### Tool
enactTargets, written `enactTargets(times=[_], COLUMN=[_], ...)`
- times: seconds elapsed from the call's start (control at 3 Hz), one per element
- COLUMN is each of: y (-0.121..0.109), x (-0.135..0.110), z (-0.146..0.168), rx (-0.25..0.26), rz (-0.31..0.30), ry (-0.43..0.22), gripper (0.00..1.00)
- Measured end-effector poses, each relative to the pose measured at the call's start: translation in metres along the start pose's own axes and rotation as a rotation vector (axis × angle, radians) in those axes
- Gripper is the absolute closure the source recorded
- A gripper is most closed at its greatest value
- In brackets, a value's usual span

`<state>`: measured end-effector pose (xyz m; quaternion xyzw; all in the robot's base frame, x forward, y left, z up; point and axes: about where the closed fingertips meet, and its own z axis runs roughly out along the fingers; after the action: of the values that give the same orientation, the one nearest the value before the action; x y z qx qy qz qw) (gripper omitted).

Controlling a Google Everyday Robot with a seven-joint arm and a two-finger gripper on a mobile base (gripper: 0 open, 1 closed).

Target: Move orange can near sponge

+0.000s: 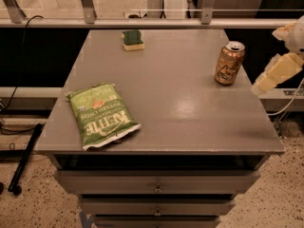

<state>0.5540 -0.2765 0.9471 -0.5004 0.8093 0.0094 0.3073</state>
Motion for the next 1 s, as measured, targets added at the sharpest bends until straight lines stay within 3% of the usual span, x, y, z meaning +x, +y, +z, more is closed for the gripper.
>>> enactTargets(times=[0.33,0.67,1.0], y=[-0.036,-0.061,-0.068], x=[0.005,0.002,-0.004], z=[0.024,0.054,0.082], rx=[0.035,0.020,-0.021], rz=[0.073,0.132,0.186], ry=[-0.095,-0.193,-0.266], gripper=[0.00,0.00,0.00])
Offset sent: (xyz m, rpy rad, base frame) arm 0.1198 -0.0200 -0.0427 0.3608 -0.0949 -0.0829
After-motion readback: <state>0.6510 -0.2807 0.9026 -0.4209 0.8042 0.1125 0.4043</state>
